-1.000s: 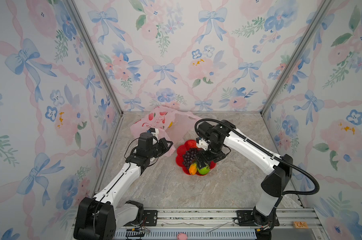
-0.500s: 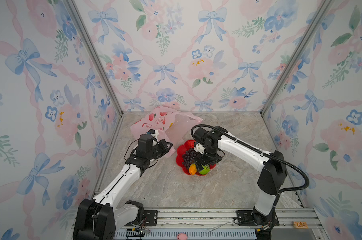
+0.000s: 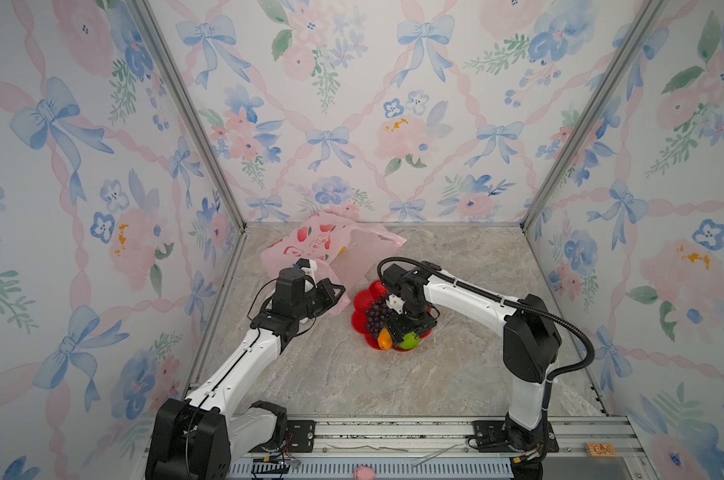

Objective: Place the fruits into the plastic bag
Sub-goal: 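Grasp the green custard apple with the right gripper and lift, then carry the green custard apple into the pink bag mouth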

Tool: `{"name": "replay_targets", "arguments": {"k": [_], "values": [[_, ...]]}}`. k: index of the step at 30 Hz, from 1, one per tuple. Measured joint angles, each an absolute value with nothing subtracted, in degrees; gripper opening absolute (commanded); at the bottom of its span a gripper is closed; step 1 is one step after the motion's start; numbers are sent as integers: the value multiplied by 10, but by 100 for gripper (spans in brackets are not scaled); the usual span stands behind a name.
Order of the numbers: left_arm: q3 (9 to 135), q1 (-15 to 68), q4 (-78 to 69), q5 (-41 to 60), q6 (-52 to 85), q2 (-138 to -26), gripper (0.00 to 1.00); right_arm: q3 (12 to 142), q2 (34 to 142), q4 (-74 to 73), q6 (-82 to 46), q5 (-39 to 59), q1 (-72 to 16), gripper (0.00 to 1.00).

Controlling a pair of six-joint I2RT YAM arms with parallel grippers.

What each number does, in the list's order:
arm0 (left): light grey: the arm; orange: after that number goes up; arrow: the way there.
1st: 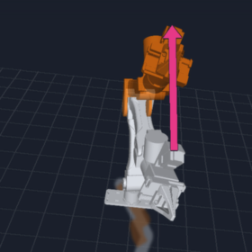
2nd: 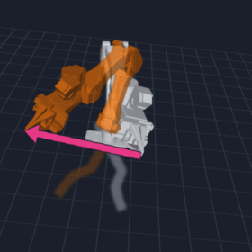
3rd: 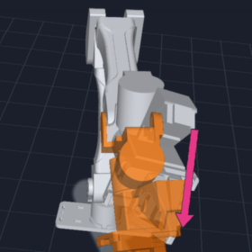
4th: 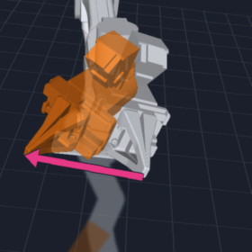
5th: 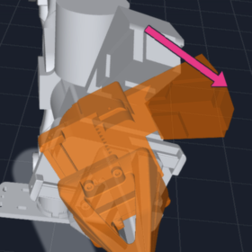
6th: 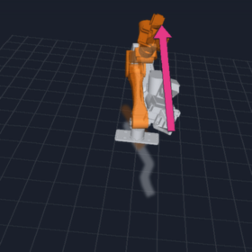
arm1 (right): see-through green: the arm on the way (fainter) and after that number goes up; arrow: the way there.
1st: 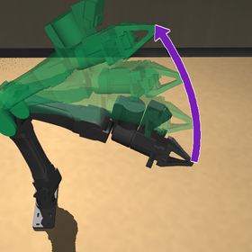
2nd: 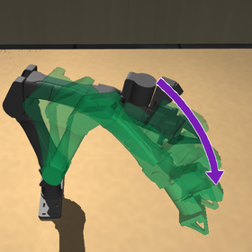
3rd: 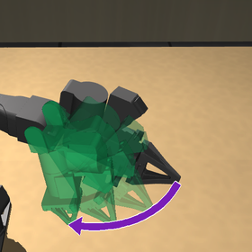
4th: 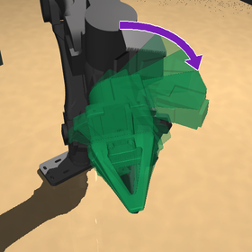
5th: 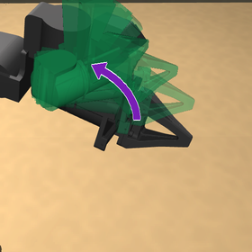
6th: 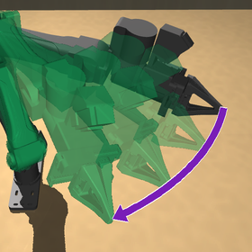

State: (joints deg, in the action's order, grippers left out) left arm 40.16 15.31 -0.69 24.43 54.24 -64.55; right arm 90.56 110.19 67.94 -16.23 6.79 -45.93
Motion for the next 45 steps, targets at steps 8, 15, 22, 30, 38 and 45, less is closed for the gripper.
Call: {"name": "replay_targets", "arguments": {"k": [8,15,22,30,38,45], "values": [[402,153,-4,244,542,-646,0,902,1106,672,-167,55,-459,67],[402,149,-1,245,542,-646,0,902,1107,668,-169,51,-459,58],[402,149,-1,245,542,-645,0,902,1082,675,-171,42,-453,55],[402,148,-1,245,542,-646,0,902,1005,672,-198,94,-396,53],[402,145,-1,248,542,-646,0,864,957,563,-310,245,-315,53],[402,143,2,252,542,-635,0,834,958,364,-479,345,-300,53]]}}
